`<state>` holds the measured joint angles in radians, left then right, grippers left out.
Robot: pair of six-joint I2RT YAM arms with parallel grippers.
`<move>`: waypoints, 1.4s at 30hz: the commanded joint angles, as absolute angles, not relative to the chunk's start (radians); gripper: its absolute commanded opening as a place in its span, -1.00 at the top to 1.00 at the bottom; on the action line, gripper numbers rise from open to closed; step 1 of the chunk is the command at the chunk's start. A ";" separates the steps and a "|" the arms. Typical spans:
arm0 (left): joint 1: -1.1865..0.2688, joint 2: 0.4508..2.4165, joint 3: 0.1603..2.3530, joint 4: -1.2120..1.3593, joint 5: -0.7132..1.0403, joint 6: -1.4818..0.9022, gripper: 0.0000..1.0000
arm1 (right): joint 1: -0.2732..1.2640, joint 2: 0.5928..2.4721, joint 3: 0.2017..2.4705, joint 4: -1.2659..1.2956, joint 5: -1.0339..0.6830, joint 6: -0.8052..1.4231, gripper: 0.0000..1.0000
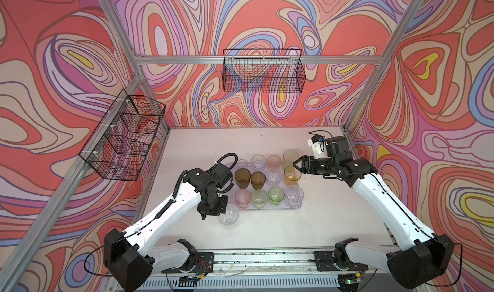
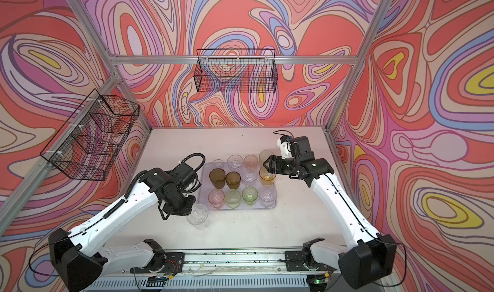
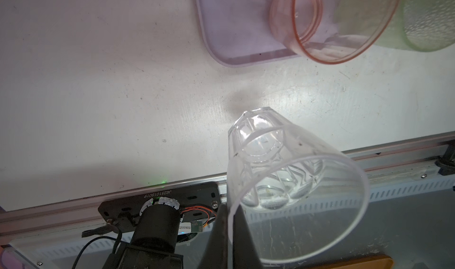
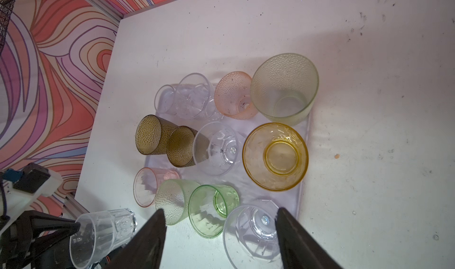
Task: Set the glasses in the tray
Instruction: 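Lift the clear cup and carry it to the tray beside the pink cup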
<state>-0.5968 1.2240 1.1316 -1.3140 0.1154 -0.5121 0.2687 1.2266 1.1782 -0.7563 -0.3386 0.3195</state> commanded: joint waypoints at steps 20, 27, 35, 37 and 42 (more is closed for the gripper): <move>-0.298 1.325 1.303 -1.284 0.176 -0.321 1.00 | 0.266 1.213 1.192 -0.781 -0.325 0.314 -0.45; -0.272 1.377 1.330 -1.247 0.198 -0.308 1.00 | 0.265 1.210 1.190 -0.779 -0.318 0.310 -0.45; -0.252 1.438 1.350 -1.196 0.204 -0.310 1.00 | 0.267 1.213 1.187 -0.779 -0.319 0.306 -0.45; -0.240 1.447 1.344 -1.174 0.206 -0.308 1.00 | 0.265 1.213 1.187 -0.778 -0.326 0.308 -0.44; -0.221 1.478 1.344 -1.139 0.204 -0.311 1.00 | 0.265 1.207 1.182 -0.783 -0.321 0.310 -0.45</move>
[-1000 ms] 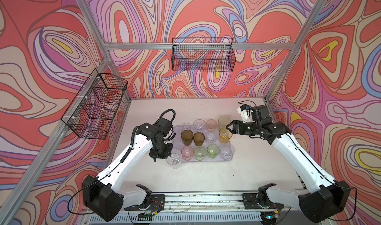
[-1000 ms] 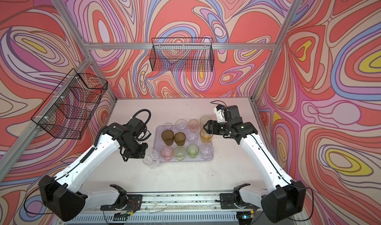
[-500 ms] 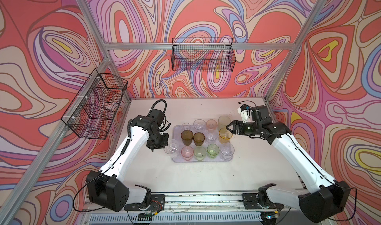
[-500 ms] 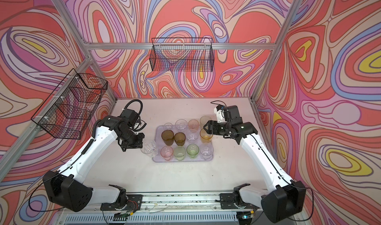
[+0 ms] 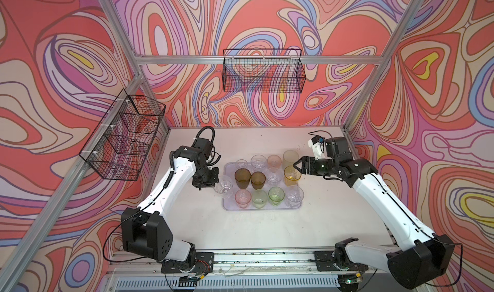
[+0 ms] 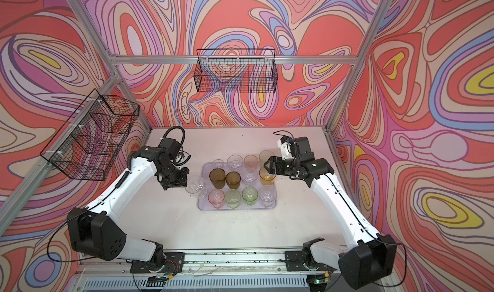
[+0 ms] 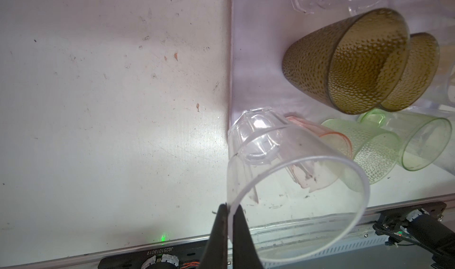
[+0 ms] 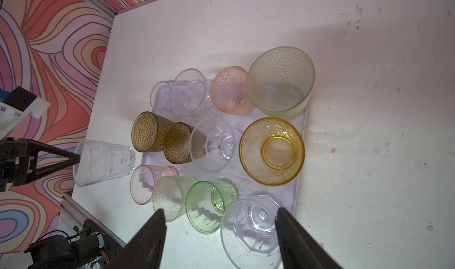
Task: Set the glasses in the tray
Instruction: 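Lift the clear cup and carry it to the tray beside the pink cup, then lower the clear cup upside down onto the tray and open the left gripper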
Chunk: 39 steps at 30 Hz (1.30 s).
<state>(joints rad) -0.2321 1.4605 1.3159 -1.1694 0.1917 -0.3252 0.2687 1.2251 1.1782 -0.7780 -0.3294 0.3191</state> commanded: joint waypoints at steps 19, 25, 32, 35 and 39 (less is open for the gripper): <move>-0.219 1.566 1.321 -1.036 0.273 -0.318 1.00 | 0.266 1.191 1.174 -0.799 -0.308 0.307 -0.45; -0.219 1.589 1.305 -1.015 0.273 -0.313 1.00 | 0.265 1.183 1.172 -0.810 -0.290 0.304 -0.45; -0.219 1.598 1.258 -0.986 0.264 -0.313 1.00 | 0.265 1.176 1.170 -0.813 -0.285 0.305 -0.45; -0.219 1.599 1.253 -0.980 0.262 -0.314 1.00 | 0.265 1.178 1.172 -0.812 -0.288 0.305 -0.44; -0.219 1.600 1.238 -0.970 0.270 -0.318 1.00 | 0.265 1.179 1.173 -0.813 -0.287 0.306 -0.44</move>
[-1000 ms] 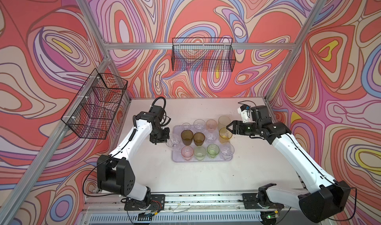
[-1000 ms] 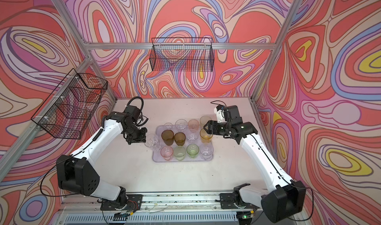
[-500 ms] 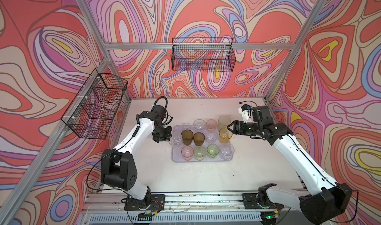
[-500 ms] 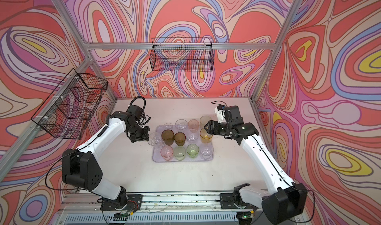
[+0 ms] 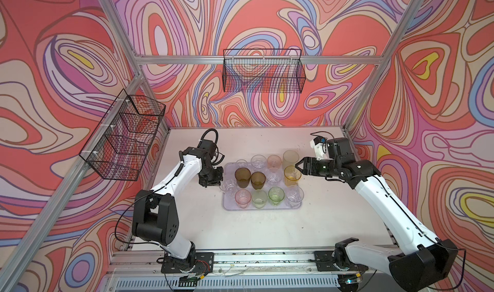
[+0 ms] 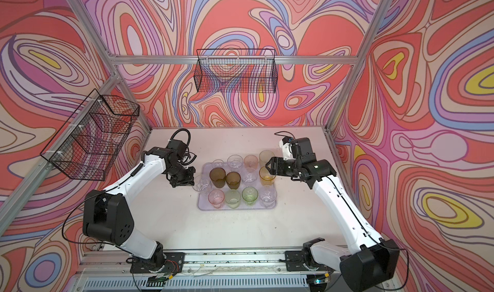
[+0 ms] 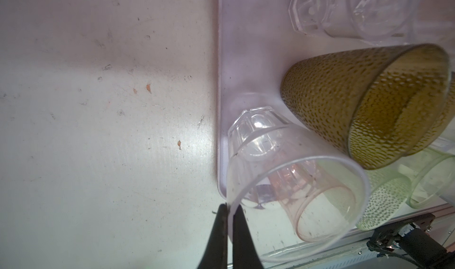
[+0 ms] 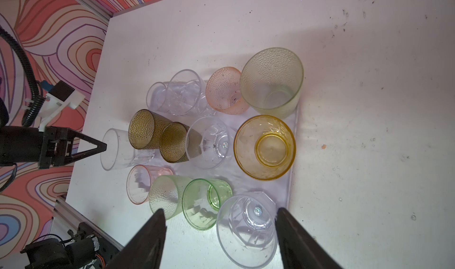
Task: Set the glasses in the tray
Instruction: 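Lower the clear cup upside down onto the tray and open the left gripper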
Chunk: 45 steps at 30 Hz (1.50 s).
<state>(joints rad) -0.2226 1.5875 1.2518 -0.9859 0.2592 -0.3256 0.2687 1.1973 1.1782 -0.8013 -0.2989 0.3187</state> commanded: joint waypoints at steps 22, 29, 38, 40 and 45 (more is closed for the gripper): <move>-0.233 1.606 1.203 -0.968 0.236 -0.308 0.95 | 0.265 1.176 1.170 -0.815 -0.293 0.312 -0.45; -0.241 1.611 1.206 -0.960 0.243 -0.313 0.88 | 0.265 1.175 1.173 -0.819 -0.288 0.311 -0.45; -0.251 1.614 1.204 -0.958 0.247 -0.318 0.73 | 0.266 1.173 1.172 -0.822 -0.287 0.310 -0.45; -0.253 1.613 1.206 -0.957 0.247 -0.318 0.69 | 0.265 1.172 1.173 -0.823 -0.287 0.311 -0.45; -0.254 1.620 1.209 -0.959 0.255 -0.322 0.67 | 0.266 1.171 1.175 -0.824 -0.284 0.310 -0.45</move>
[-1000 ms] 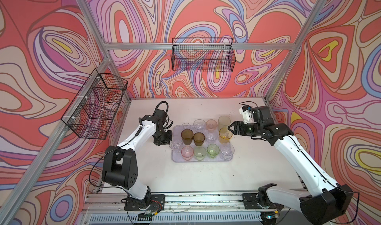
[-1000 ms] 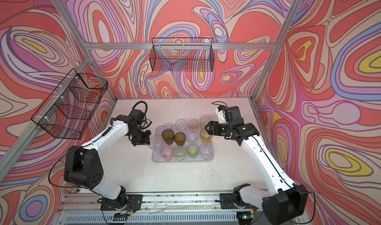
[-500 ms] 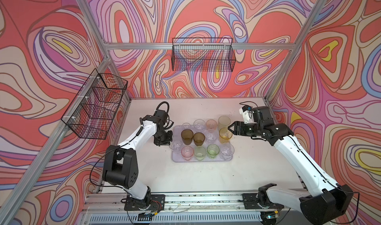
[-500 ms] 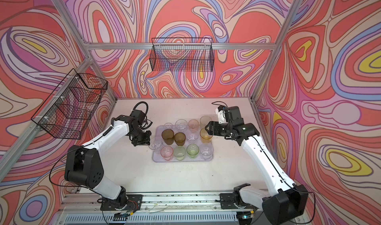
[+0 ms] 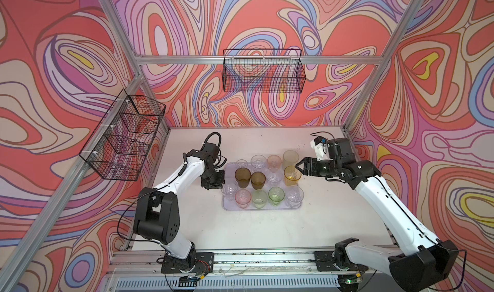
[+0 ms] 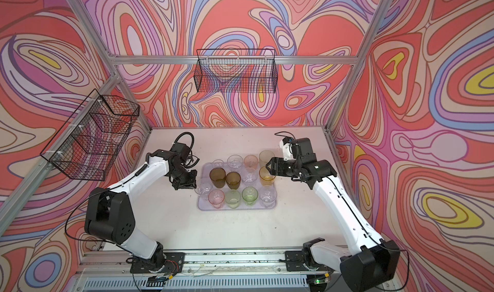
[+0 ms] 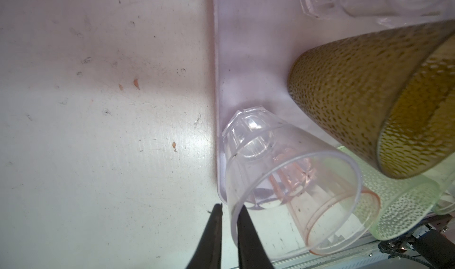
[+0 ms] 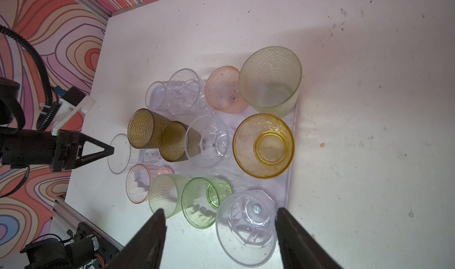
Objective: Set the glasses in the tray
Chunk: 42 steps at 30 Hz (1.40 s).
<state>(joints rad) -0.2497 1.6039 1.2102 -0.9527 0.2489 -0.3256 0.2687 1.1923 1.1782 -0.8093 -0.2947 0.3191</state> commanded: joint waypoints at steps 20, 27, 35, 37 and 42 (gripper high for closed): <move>-0.257 1.534 1.254 -1.006 0.256 -0.327 0.06 | 0.265 1.173 1.178 -0.813 -0.263 0.304 -0.45; -0.255 1.468 1.311 -1.031 0.238 -0.290 -0.25 | 0.265 1.170 1.197 -0.799 -0.213 0.299 -0.51; -0.256 1.388 1.409 -1.015 0.178 -0.259 -0.68 | 0.267 1.152 1.204 -0.727 -0.149 0.271 -0.73; -0.256 1.365 1.416 -0.990 0.150 -0.255 -0.86 | 0.265 1.150 1.206 -0.699 -0.135 0.262 -0.81; -0.256 1.356 1.449 -0.937 0.082 -0.237 -1.00 | 0.266 1.163 1.238 -0.656 -0.016 0.245 -0.97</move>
<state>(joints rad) -0.2501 1.3624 1.4231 -0.9791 0.1448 -0.2718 0.2687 1.1671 1.1923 -0.7120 -0.1127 0.2680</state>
